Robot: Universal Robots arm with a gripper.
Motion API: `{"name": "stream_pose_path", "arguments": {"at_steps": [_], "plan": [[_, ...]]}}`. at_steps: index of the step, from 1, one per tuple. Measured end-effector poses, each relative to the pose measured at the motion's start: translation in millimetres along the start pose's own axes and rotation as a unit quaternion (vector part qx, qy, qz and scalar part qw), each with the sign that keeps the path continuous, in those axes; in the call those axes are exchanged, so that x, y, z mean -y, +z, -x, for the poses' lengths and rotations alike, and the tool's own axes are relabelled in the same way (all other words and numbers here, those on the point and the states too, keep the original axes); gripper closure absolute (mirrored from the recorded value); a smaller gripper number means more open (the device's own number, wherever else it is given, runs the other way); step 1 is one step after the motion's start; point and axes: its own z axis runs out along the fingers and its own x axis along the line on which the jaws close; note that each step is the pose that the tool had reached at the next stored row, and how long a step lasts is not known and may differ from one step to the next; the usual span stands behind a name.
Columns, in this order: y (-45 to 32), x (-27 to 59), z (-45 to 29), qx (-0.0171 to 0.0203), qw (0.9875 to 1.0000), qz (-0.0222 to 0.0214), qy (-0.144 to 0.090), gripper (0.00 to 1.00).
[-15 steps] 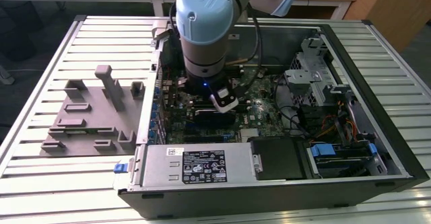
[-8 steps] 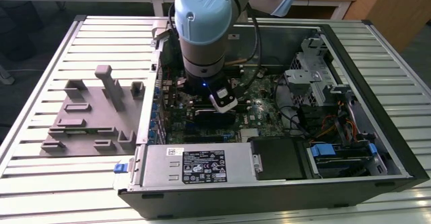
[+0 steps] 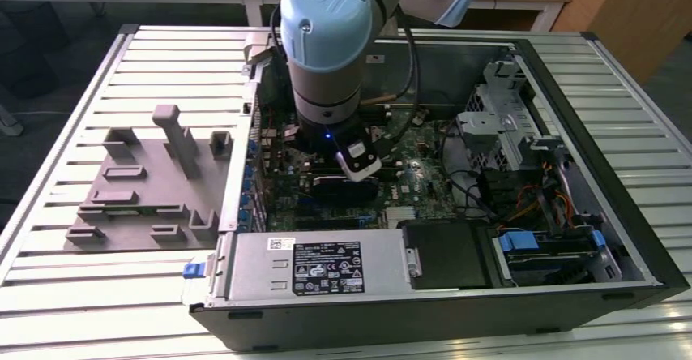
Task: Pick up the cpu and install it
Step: 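Install the second cpu locking lever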
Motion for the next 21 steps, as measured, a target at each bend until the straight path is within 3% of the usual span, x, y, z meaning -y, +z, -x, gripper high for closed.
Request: {"name": "stream_pose_path", "arguments": {"at_steps": [5, 15, 18, 21], "plan": [[-5.6, -1.8, 0.2, 0.0001, 1.0000, 0.0001, 0.000, 0.89], [-34.9, -10.6, 0.9, 0.0000, 1.0000, -0.0013, 0.000, 0.89], [-37.0, -11.9, 1.2, 0.0005, 1.0000, -0.0082, 0.001, 0.89], [-36.4, -14.0, 2.3, 0.0015, 0.9998, -0.0180, 0.004, 0.89]]}}
